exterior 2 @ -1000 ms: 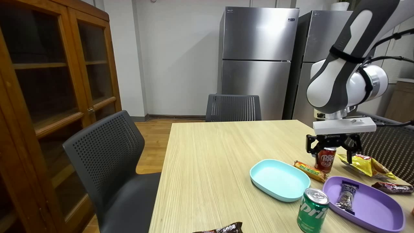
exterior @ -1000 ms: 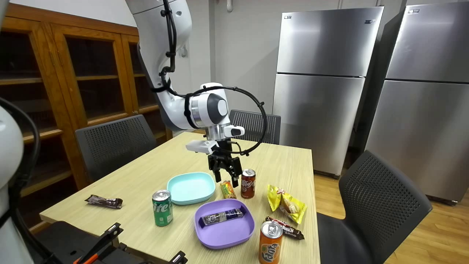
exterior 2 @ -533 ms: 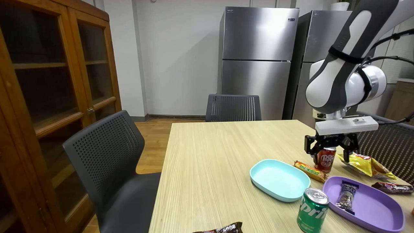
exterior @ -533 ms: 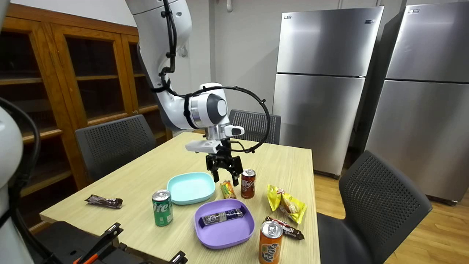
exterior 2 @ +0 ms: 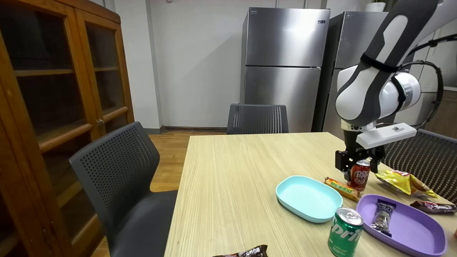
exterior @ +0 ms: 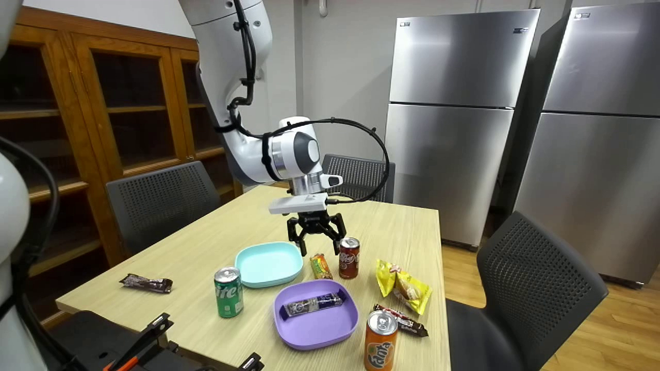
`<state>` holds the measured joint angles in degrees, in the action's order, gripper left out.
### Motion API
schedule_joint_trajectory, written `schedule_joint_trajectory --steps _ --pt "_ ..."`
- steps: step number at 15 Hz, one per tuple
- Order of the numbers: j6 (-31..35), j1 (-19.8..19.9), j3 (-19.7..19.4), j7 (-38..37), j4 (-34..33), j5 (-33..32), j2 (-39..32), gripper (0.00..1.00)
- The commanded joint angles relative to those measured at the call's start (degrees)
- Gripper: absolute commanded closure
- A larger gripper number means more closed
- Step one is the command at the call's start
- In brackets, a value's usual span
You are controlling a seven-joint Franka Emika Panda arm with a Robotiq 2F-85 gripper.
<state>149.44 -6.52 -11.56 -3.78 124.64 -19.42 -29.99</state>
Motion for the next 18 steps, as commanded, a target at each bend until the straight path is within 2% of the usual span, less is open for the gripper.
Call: schedule_joint_trajectory --steps 1,7,13,18 --pt "0.7 0.4 1.4 3.5 -1.2 -3.8 -1.3 0.0" --pt "3.6 -0.4 1.4 4.6 -1.3 -8.7 -3.2 0.0" --pt "10.4 3.8 3.5 12.8 -1.2 -7.1 -4.2 0.0" --pt "12.4 6.5 5.8 19.1 -1.2 -6.4 -5.2 0.0"
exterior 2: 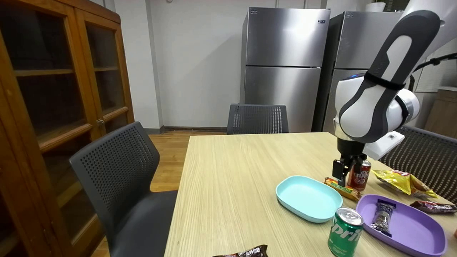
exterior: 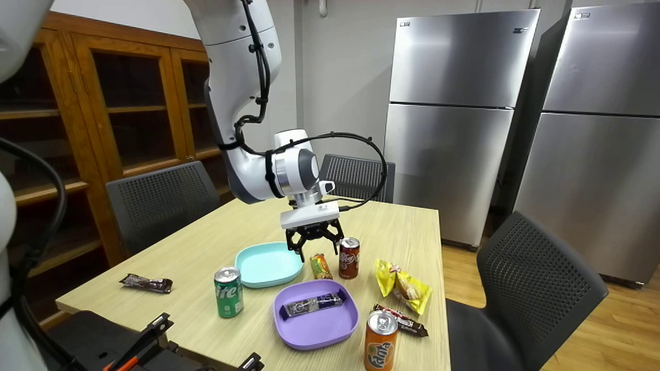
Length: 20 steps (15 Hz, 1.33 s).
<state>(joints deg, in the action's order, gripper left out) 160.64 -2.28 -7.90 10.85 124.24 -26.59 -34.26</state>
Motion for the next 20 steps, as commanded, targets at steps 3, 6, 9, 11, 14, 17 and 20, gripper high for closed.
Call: schedule_joint_trajectory --steps 3,6,9,11,14,17,20 --pt "1.9 3.0 3.1 6.8 -0.8 0.8 -1.6 0.0" --pt "2.4 4.1 3.9 9.2 -1.0 0.8 -2.2 0.0" --pt "2.7 5.2 4.3 11.9 -1.4 0.5 -2.9 0.0" --pt "2.7 6.5 5.1 14.2 -1.7 0.7 -3.1 0.0" --pt "2.4 8.1 6.2 16.8 -2.4 1.0 -3.3 0.0" --pt "2.3 9.1 7.2 18.5 -3.0 1.1 -3.8 0.0" --pt "2.0 9.6 7.7 19.3 -3.4 1.2 -4.6 0.0"
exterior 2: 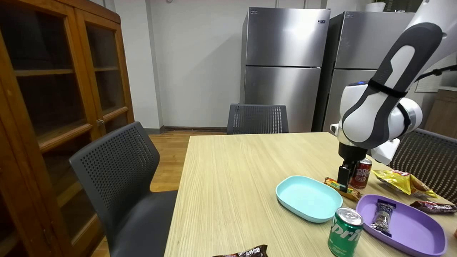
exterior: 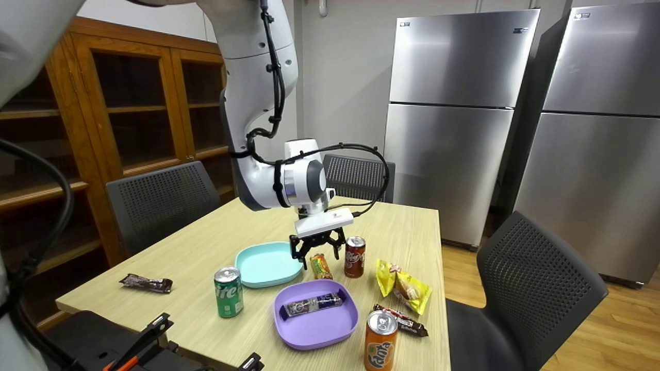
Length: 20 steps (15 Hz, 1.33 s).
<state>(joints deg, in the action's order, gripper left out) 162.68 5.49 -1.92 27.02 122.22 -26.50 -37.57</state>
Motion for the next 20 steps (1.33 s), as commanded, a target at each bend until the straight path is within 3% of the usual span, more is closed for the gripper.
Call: schedule_joint_trajectory --steps 1,9,10,11,18,20 --pt "-0.1 1.9 1.8 3.2 -1.5 1.2 -1.7 0.0" --pt "-0.3 3.2 2.4 3.6 -2.4 1.9 -3.3 0.0" --pt "-0.2 3.3 2.4 3.3 -2.5 2.1 -3.4 0.25" --pt "-0.3 3.5 2.6 3.2 -2.7 2.4 -3.5 0.26" --pt "-0.3 4.3 2.9 2.9 -2.8 4.1 -3.5 0.82" --pt "-0.2 4.4 2.8 2.6 -2.8 4.6 -3.5 0.84"
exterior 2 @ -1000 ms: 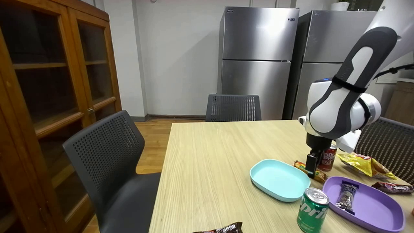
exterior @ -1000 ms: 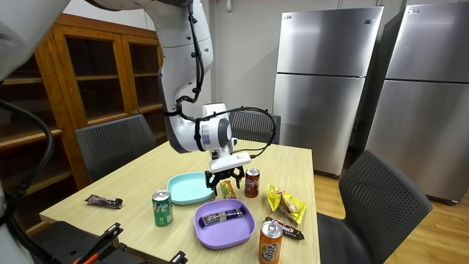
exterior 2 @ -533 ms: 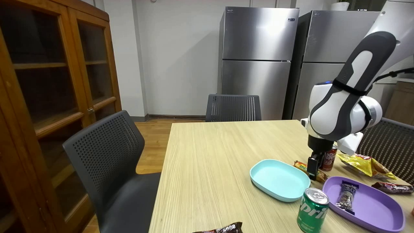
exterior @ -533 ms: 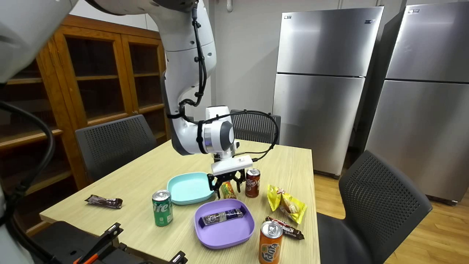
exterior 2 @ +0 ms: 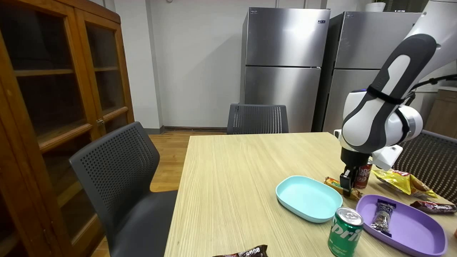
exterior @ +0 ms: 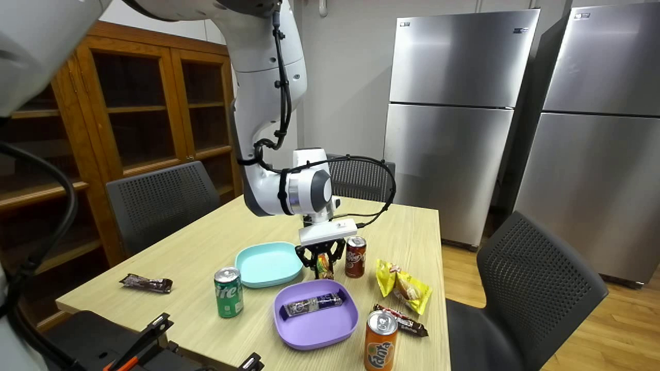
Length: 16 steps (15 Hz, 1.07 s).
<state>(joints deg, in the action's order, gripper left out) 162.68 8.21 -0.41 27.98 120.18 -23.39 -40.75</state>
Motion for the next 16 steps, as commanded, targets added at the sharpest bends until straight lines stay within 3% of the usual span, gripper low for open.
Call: schedule_joint_trajectory --steps 1,16 --pt "-0.3 1.6 1.3 1.3 -0.7 1.8 -0.2 0.84" --pt "3.5 -2.2 -1.5 -5.0 6.6 2.2 10.8 0.84"
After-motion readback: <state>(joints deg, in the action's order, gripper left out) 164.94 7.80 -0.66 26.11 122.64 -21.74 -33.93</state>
